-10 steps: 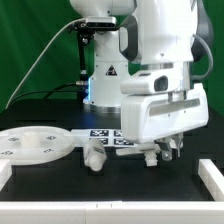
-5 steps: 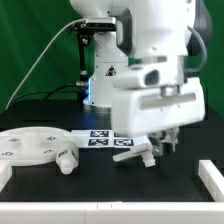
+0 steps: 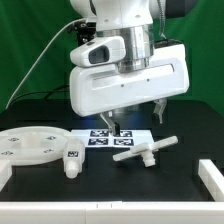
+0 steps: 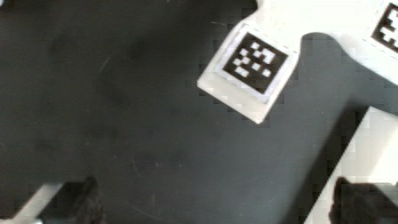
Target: Assemble round table
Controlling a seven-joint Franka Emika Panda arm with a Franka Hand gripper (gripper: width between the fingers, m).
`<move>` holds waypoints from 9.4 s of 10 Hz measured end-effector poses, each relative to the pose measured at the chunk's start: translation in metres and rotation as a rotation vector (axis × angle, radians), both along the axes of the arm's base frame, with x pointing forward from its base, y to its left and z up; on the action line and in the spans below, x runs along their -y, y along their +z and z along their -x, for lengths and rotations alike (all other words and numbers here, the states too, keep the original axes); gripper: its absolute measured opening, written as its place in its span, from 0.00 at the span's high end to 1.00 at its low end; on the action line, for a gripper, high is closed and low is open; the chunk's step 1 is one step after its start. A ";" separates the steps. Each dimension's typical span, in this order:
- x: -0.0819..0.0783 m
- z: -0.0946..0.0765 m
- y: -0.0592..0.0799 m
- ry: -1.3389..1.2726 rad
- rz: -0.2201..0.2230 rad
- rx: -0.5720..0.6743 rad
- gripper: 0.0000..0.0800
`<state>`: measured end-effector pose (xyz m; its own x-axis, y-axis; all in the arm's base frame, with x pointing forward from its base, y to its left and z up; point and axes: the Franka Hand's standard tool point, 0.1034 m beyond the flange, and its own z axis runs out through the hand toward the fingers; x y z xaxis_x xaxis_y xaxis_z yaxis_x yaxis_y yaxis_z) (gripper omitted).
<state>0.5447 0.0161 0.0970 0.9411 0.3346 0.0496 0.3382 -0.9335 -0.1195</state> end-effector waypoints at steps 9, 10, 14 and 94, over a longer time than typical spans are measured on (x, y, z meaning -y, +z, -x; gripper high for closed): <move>-0.012 0.028 -0.056 -0.175 -0.042 -0.079 0.19; -0.014 0.026 -0.055 -0.168 -0.041 -0.082 0.19; -0.013 0.027 -0.056 -0.169 -0.041 -0.083 0.65; 0.046 0.142 -0.077 -0.297 0.067 -0.364 0.61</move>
Offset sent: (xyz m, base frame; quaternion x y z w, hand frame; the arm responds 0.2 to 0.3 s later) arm -0.0239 0.0124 -0.0296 0.0772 -0.0026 0.1454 0.9864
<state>0.4023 -0.0303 0.0198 0.9488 0.0394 -0.3133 0.0026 -0.9931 -0.1171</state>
